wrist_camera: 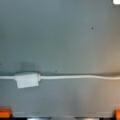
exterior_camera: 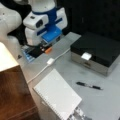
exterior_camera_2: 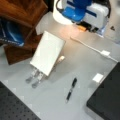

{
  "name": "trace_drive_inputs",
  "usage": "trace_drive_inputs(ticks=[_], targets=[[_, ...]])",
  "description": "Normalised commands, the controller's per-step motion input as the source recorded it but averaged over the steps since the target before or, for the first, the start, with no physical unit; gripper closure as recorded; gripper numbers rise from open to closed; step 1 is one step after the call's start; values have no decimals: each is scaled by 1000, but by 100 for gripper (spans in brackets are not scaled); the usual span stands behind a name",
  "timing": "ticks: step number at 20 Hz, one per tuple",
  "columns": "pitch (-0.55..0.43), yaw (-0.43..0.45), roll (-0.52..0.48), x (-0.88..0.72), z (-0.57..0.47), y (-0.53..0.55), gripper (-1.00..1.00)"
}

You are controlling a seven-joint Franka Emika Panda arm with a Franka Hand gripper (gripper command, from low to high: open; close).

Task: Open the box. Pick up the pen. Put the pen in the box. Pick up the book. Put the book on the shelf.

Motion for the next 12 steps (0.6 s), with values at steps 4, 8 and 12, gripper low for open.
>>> trace_drive_inputs(ticks=[4, 8, 12], targets=[[61, 112, -36, -3, -33, 19, -100], [64, 76, -53, 44, -69, 113, -100], [150, 44, -194, 168, -65, 218, -100]])
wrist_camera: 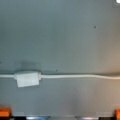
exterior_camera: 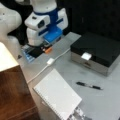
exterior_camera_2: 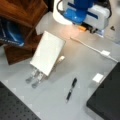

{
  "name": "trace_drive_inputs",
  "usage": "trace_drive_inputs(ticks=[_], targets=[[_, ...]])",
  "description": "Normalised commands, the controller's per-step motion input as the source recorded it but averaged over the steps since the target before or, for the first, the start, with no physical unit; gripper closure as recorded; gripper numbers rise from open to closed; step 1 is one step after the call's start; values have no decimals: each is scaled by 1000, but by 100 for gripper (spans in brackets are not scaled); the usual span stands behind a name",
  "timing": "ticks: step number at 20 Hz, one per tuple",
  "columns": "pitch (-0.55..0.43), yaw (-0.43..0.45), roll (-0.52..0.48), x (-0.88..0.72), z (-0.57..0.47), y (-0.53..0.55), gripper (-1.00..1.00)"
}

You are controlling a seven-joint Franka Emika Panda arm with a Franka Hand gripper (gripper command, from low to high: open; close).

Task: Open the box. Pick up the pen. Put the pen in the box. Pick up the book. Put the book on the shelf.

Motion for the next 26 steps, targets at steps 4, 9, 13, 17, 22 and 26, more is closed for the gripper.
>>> trace_drive_inputs(ticks=[4, 9, 13, 17, 22, 26], targets=[[169, -29, -151, 304, -34, 278, -100], [225, 0, -23, 394, 19, 227, -100], [225, -55, 224, 382, 106, 123, -100], [172, -166, 301, 435, 65, 149, -100], [111, -125, 245, 506, -10, 170, -100], [87, -97, 268, 457, -41, 190, -100]])
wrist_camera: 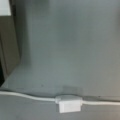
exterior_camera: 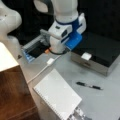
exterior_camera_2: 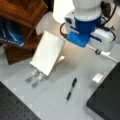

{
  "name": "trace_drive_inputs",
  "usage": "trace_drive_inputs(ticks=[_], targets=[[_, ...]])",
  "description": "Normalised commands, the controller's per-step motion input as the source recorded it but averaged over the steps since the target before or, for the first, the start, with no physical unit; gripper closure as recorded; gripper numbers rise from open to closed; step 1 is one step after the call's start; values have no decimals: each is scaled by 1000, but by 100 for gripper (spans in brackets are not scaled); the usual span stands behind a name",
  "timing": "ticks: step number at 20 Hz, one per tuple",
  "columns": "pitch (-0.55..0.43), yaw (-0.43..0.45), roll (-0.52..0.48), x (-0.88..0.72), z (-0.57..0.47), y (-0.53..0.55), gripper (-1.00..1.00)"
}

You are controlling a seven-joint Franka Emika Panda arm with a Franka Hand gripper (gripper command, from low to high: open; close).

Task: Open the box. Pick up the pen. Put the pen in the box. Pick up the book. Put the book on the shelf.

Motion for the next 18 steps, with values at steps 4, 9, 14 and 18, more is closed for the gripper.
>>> trace_drive_inputs(ticks=[4, 9, 14, 18], targets=[[70, -9, 351, 381, -88, 142, -100], [12, 47, 391, 314, -144, 51, -100], [31, 75, 537, 205, -89, -56, -100], [12, -22, 473, 207, -146, -62, -100]])
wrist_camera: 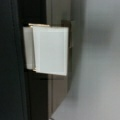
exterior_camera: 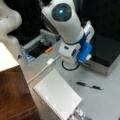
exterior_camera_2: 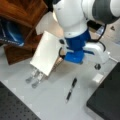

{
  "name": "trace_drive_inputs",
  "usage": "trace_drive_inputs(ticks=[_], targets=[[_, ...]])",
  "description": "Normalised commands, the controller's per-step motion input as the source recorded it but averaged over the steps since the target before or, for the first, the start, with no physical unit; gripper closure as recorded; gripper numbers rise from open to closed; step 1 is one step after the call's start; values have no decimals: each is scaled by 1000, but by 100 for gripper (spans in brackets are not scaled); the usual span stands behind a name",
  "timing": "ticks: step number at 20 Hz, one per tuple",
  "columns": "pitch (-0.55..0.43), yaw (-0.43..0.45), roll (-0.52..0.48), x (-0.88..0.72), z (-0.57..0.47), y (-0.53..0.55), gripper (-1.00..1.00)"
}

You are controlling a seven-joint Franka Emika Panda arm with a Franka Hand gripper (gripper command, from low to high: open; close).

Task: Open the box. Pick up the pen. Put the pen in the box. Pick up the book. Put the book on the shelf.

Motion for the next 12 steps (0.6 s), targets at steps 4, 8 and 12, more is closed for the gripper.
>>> trace_drive_inputs(ticks=[4, 8, 12], targets=[[32, -32, 313, 170, -122, -31, -100], [-14, -37, 307, 133, -41, 5, -100], [-27, -25, 306, 71, -46, 68, -100]])
